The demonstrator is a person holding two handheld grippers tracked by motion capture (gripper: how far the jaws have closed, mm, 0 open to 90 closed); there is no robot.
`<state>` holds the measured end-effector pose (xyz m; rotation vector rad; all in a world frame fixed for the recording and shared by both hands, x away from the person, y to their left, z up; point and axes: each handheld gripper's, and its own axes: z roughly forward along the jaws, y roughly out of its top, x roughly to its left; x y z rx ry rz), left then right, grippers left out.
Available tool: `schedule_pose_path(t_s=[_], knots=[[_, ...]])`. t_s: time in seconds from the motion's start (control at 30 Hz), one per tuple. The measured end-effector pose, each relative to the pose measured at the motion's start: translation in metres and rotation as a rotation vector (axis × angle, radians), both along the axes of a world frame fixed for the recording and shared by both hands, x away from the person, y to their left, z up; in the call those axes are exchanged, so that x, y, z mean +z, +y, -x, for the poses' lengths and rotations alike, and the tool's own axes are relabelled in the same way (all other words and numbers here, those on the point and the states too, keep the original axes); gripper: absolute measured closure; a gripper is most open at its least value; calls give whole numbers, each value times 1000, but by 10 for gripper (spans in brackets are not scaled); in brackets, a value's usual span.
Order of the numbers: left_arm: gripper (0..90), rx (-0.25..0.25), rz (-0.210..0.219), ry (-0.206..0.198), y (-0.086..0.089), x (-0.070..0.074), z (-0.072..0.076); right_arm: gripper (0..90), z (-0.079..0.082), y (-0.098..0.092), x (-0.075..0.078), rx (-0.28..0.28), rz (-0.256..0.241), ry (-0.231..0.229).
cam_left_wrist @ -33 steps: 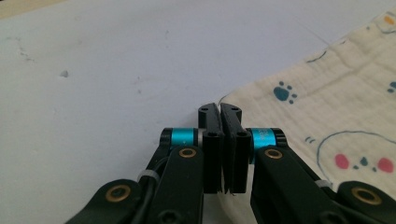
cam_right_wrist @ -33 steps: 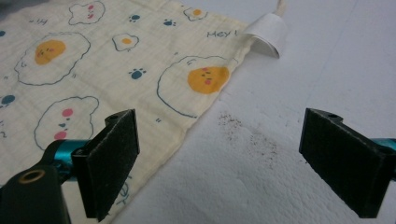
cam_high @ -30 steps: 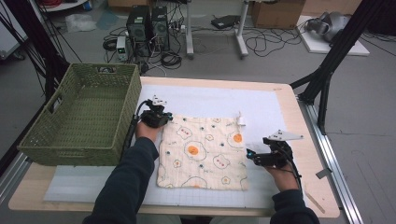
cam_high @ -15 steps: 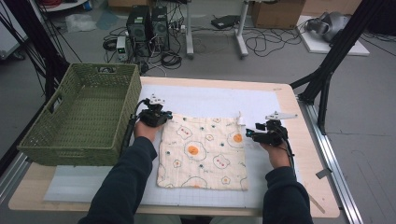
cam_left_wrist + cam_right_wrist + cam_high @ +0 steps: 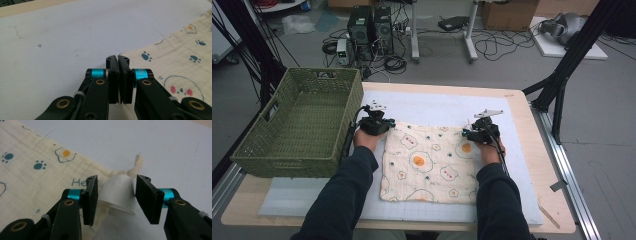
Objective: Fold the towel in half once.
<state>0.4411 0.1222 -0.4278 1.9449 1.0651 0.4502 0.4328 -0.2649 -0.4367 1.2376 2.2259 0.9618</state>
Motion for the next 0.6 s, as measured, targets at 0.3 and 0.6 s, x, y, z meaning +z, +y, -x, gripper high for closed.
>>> schedule_pose_path(t_s=[0.3,0.6], knots=[[868,0,-9,6,1,0,0,875,2,13,-3,127,83,21],[875,57,43,-38,10,12,0,877,5,9,8,83,80,-82]])
